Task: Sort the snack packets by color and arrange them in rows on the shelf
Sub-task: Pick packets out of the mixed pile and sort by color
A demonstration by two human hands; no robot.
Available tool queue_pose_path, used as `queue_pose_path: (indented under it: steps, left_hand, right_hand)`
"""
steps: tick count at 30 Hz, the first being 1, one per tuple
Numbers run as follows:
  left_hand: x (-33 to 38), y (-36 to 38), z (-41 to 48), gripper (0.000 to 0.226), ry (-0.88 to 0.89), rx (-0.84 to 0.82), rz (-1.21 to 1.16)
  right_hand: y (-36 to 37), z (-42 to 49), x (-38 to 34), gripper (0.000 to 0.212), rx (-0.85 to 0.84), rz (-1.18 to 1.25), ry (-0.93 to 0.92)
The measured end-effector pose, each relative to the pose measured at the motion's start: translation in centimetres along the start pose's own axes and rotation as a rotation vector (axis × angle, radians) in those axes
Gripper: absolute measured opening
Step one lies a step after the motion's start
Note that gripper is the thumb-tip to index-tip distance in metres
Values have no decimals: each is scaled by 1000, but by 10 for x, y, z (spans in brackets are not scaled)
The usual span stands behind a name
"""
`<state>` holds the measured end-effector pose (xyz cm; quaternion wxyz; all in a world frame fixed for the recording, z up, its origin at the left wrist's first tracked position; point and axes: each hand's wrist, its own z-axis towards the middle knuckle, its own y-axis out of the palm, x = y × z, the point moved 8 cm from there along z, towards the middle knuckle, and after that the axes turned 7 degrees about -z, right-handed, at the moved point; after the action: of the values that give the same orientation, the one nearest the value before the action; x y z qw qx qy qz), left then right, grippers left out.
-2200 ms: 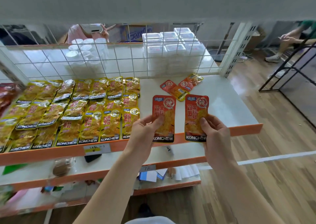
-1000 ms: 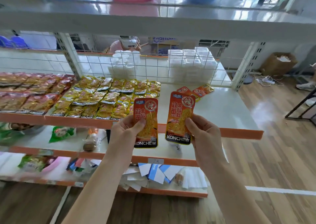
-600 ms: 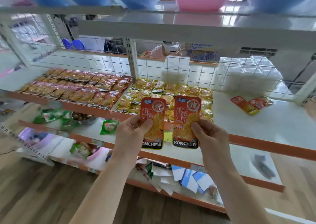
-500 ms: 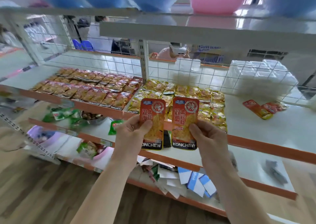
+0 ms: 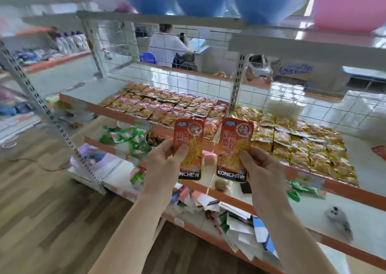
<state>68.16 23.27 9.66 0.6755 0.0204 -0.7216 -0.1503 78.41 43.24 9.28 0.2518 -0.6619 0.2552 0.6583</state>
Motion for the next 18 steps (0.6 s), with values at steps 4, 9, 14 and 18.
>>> queue_pose_path:
  steps: [4, 9, 14, 18]
  left_hand:
    - [-1, -29, 10, 15, -1, 32, 3]
    - [1, -48, 29, 10, -14, 71, -38]
    - [-1, -67, 59, 7, -16, 88, -15]
    - [-3, -82, 91, 10, -16, 112, 19]
  right_hand:
    - [27, 0, 9, 11, -3, -15, 36]
    - [53, 9, 6, 13, -29, 5, 27]
    - [82, 26, 14, 14, -64, 50, 43]
    - [109, 50, 23, 15, -101, 55, 62]
